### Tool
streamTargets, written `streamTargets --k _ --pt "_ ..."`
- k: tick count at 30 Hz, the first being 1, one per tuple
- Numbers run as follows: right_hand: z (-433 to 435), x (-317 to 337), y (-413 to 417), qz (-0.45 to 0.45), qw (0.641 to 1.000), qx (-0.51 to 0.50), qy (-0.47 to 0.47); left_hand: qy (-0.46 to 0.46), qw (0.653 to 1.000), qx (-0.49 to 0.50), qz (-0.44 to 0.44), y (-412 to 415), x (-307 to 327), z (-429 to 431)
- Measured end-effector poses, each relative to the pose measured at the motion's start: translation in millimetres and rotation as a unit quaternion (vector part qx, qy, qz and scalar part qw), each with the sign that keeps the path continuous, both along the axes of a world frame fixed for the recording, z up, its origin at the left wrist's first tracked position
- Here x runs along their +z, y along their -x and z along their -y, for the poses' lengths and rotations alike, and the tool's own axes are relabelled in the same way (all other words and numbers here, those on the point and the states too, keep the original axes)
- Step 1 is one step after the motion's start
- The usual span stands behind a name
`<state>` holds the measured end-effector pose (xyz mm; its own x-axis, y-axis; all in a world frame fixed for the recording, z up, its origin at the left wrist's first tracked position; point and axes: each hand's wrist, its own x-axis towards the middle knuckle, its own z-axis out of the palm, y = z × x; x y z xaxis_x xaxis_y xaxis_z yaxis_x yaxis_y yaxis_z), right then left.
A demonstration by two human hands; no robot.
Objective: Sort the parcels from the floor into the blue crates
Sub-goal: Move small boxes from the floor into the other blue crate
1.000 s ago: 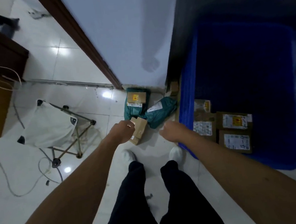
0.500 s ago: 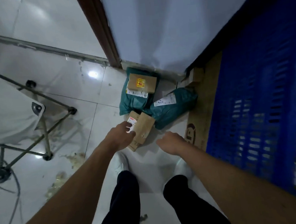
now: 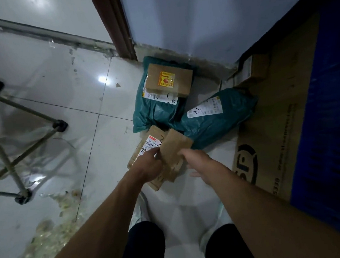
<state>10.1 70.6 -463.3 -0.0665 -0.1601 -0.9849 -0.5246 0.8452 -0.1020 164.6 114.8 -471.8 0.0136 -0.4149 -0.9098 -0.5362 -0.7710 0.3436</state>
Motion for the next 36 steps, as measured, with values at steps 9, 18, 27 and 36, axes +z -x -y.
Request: streamTargets --k 9,18,27,36 --pt "21 44 2 0.031 0.995 -0.093 0.002 0.021 0.999 0.049 -0.001 7 37 13" --pt "45 229 36 0.028 0.989 -0.126 0.067 0.075 0.994 0.065 -0.043 40 218 45" --pt "63 438 80 0.083 0.967 -0.172 0.171 0.156 0.97 0.147 -0.116 90 446 75" --pt "57 591 161 0.094 0.921 -0.219 0.307 0.209 0.961 0.143 -0.108 168 584 100"
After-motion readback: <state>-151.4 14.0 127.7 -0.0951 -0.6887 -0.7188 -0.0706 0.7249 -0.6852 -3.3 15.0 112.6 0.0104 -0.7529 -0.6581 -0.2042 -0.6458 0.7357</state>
